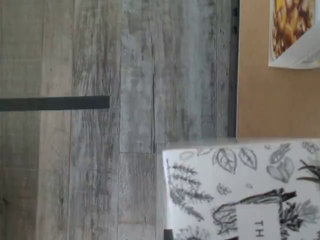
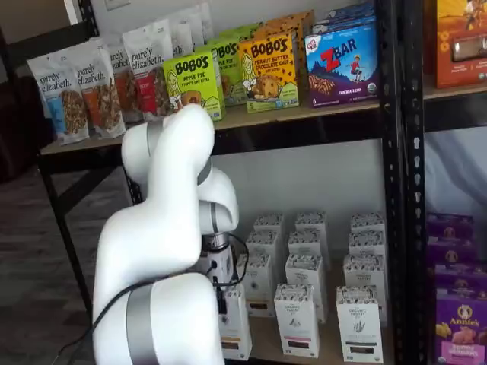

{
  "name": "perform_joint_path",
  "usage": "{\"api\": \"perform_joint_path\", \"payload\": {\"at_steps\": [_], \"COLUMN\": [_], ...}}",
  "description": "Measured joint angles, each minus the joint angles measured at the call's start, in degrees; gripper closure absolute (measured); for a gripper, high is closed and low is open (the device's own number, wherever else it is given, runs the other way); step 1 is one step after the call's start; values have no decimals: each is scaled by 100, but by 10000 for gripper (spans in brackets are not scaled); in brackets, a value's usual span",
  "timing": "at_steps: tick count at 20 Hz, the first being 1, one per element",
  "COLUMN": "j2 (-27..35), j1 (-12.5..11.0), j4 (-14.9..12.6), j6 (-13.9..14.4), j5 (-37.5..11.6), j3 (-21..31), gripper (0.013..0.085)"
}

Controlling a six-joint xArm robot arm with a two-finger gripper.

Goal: Pick up the white box with a yellow strip in the middle, on the bottom shelf, the fourth box from the left

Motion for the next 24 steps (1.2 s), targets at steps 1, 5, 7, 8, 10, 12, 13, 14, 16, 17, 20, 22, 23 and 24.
{"api": "perform_joint_path", "payload": {"at_steps": [1,5,7,8,10,12,13,14,16,17,20,22,23,24], "j2": [-112,-357,-519,-598,-732,-894,-947,-1007,-1126,-1197,-1405,-1509,-1560,-1612], "j1": [18,57,85,101,130,176,194,216,267,298,403,452,473,491], "j4": [-58,-59,1,35,116,173,188,202,234,244,215,189,178,171], "j6": [64,95,66,51,7,0,5,14,34,57,186,256,285,308], "j5": [-70,-200,-268,-293,-288,-293,-294,-298,-302,-306,-329,-359,-381,-407], "j3": [153,472,682,785,938,1126,1189,1260,1400,1484,1746,1887,1959,2031], "gripper": [490,490,490,490,490,490,490,490,490,490,490,490,490,490]}}
